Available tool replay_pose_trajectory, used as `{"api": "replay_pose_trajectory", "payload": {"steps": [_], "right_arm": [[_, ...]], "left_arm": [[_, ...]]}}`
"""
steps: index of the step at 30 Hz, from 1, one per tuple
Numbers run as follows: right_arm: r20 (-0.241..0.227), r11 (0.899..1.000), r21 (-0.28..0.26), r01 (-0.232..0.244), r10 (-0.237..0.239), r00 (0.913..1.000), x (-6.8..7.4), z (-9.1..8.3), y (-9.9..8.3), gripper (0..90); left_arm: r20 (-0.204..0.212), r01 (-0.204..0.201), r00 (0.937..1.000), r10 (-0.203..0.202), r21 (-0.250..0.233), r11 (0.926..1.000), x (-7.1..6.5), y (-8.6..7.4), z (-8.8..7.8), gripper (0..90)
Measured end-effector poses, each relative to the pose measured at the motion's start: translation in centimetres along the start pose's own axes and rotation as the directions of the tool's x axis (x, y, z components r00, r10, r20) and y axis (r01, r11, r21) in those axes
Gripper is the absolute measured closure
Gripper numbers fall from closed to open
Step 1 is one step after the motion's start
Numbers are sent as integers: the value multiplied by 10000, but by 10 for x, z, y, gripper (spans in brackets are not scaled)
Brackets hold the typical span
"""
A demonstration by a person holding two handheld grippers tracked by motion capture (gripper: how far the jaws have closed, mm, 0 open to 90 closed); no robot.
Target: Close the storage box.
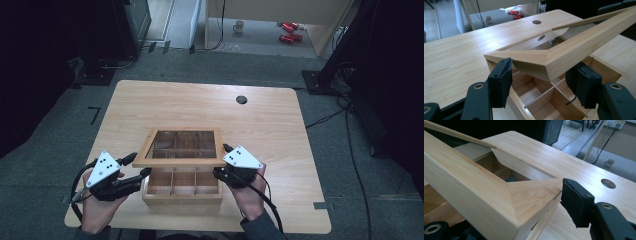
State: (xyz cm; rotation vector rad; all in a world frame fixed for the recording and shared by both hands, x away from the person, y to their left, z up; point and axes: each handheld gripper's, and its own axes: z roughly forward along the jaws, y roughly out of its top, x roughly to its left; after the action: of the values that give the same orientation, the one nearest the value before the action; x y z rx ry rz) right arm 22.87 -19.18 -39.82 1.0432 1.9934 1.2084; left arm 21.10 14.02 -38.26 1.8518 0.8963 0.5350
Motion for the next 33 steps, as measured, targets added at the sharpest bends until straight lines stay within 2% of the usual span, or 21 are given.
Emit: {"api": "replay_pose_trajectory", "payload": {"steps": [5,13,21,33], "right_arm": [[21,10000,3,35,-35,10000,1,0,-2,454],[37,10000,10,49,-49,10000,2,-1,-5,453],[54,10000,46,66,-66,10000,4,-1,-7,453],[127,9998,125,145,-146,9998,6,-3,-12,460]], "left_arm": [[70,66,10000,-66,-72,10000,-1,-1,-2,396],[-97,-22,10000,22,19,10000,-4,-2,-3,405],[120,118,9999,-116,-146,9998,-4,-6,-7,401],[79,121,9999,-121,-38,9999,-6,-10,-7,397]]}}
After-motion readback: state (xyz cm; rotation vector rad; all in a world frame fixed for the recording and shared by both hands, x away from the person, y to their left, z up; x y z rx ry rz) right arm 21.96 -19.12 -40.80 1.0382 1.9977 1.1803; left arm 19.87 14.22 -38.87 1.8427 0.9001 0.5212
